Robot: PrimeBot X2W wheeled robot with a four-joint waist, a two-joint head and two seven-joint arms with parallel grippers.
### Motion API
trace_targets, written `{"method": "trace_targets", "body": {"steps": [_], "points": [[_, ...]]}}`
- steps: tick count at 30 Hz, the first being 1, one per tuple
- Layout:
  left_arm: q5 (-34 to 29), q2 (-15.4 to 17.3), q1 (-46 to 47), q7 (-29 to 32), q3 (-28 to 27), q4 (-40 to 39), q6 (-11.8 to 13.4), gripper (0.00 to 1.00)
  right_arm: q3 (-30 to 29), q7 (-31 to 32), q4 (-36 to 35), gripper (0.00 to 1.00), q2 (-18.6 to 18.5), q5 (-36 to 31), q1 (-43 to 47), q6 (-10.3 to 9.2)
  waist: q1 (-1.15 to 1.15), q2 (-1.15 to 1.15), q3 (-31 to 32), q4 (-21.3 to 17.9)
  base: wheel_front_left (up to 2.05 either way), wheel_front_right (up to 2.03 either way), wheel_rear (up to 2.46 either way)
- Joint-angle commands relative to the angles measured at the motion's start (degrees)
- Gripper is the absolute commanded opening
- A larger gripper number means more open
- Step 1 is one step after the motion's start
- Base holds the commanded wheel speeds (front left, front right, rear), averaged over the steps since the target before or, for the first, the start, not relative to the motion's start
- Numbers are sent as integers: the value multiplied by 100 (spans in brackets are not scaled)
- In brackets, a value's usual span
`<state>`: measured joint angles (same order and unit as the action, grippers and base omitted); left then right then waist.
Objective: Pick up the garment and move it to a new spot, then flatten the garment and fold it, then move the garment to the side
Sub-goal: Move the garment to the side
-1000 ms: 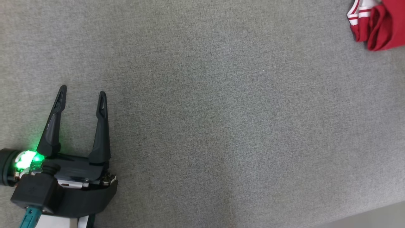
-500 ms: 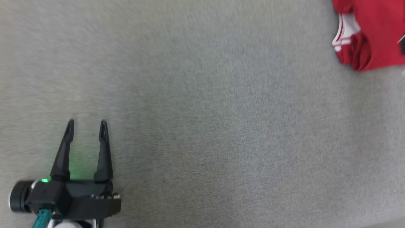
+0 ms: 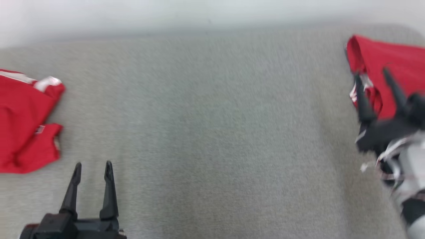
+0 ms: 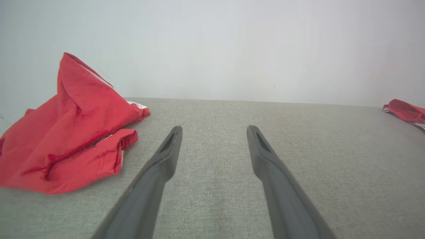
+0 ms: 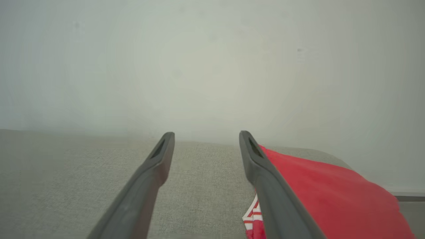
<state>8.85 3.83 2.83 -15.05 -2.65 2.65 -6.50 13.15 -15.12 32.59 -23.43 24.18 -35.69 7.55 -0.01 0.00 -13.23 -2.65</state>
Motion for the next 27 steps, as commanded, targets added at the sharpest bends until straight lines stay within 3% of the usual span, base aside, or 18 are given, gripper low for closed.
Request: {"method": "trace_targets", "body": {"steps": [1,27], "points": [[4,-28,-118,-18,-19,37,6,100,-44,-1,-33,100,57,33,184,-14,1,0,546,400,0,0,0],[-27,-90,-556,-18,-16,549,-50,100,-1118,253,-1802,100,1322,-391,3441,-14,1,0,1399,261,0,0,0]]}}
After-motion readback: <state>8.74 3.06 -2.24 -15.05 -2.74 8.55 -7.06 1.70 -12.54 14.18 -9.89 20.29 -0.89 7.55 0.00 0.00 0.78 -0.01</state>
